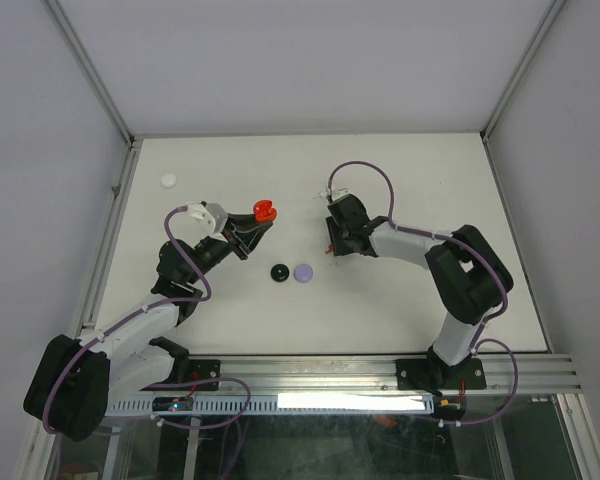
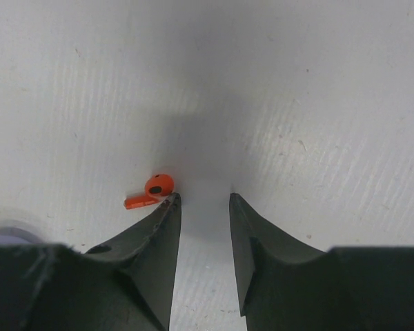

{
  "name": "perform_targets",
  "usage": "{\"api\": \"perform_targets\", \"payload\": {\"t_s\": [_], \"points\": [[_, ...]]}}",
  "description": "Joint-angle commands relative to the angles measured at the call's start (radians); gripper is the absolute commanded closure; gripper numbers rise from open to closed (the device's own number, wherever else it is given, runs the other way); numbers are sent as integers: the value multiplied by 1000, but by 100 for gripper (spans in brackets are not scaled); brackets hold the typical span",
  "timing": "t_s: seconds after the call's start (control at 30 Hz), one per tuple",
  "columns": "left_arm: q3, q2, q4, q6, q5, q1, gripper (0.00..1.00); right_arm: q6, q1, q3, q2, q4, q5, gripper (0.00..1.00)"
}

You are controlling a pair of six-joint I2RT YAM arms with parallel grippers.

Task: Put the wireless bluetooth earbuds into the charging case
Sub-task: Move the earbud to the center of the board, then pick up the earbud from the center of the board.

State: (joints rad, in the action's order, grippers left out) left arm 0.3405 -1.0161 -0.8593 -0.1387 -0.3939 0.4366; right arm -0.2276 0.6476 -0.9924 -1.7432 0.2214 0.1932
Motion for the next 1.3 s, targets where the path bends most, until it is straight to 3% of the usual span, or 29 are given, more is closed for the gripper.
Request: {"api": "perform_targets", "payload": {"t_s": [0.0, 0.33, 0.6, 0.87, 1.27], "points": [[40, 3, -41, 19, -7, -10, 100, 0, -3, -51, -39, -29, -25, 63], [40, 11, -34, 27, 1, -10, 100, 24, -7, -82, 31, 10, 4, 63], [41, 10, -33, 24, -6, -10, 100, 39, -20, -51, 131, -32, -103, 63], [43, 8, -28, 25, -10, -10, 100, 68, -20, -81, 50, -48, -190, 63], [48, 5, -22, 28, -17, -10, 100, 79, -20, -124, -55, -54, -193, 65]]}}
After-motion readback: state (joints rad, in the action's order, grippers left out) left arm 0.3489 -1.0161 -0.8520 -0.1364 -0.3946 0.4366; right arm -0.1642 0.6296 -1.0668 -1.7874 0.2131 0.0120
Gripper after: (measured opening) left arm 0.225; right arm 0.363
